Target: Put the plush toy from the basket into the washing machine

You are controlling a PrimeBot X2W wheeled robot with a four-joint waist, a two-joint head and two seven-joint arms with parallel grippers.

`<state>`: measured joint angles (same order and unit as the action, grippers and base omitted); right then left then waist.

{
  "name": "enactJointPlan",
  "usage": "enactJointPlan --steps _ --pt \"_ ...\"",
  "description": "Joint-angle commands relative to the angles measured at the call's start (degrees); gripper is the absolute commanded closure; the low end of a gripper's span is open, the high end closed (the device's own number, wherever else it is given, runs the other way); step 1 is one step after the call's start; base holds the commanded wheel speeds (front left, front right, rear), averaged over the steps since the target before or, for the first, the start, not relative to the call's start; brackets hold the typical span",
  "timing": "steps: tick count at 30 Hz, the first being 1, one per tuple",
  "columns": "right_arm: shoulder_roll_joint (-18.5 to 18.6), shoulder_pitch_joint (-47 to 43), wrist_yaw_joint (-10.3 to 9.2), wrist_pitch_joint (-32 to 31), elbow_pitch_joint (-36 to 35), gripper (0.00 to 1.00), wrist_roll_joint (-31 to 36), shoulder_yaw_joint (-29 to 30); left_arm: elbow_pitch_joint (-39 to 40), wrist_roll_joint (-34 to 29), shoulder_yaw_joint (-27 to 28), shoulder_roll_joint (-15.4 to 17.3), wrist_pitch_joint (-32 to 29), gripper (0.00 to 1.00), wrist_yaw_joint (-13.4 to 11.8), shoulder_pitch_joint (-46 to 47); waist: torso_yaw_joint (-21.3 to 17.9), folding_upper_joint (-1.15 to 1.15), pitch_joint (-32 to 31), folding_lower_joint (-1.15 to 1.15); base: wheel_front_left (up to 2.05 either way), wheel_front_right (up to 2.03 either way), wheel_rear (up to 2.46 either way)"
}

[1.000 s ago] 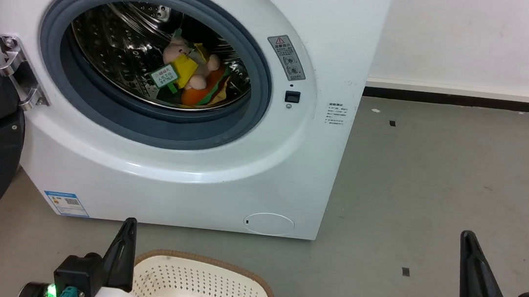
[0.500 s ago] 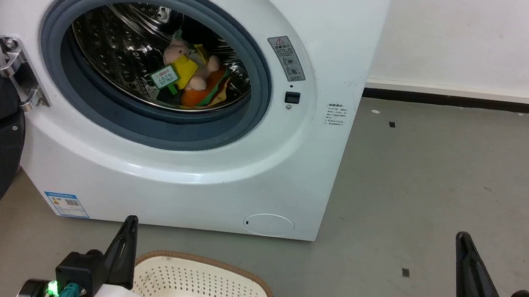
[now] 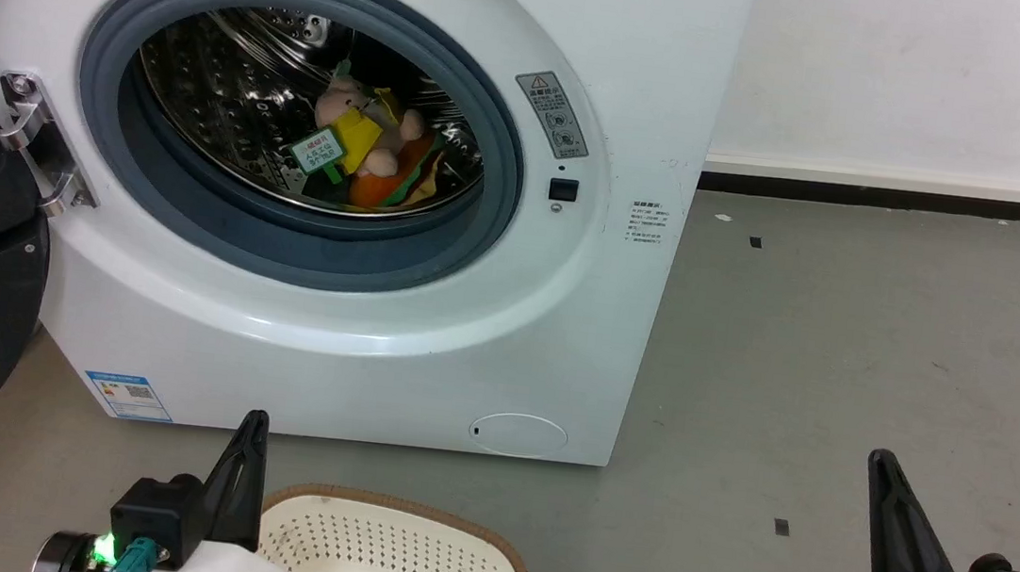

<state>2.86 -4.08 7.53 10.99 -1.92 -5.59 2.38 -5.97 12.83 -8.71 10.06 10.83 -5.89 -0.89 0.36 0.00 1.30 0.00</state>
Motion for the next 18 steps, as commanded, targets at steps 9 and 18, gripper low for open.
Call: enactJointPlan --steps 9,18 --pt "0.0 1.3 -0.01 -1.4 0.4 1.0 0.7 -0.4 1.0 -1.9 1.1 -0.9 -1.3 1.0 0.7 0.3 0.0 0.0 -0.1 0.0 0.0 0.0 0.0" --pt "0.0 1.6 -0.02 -2.5 0.6 1.0 1.2 -0.6 1.5 -3.1 2.0 -1.6 -2.4 1.0 1.3 0.4 -0.1 0.0 -0.3 0.0 0.0 0.0 0.0"
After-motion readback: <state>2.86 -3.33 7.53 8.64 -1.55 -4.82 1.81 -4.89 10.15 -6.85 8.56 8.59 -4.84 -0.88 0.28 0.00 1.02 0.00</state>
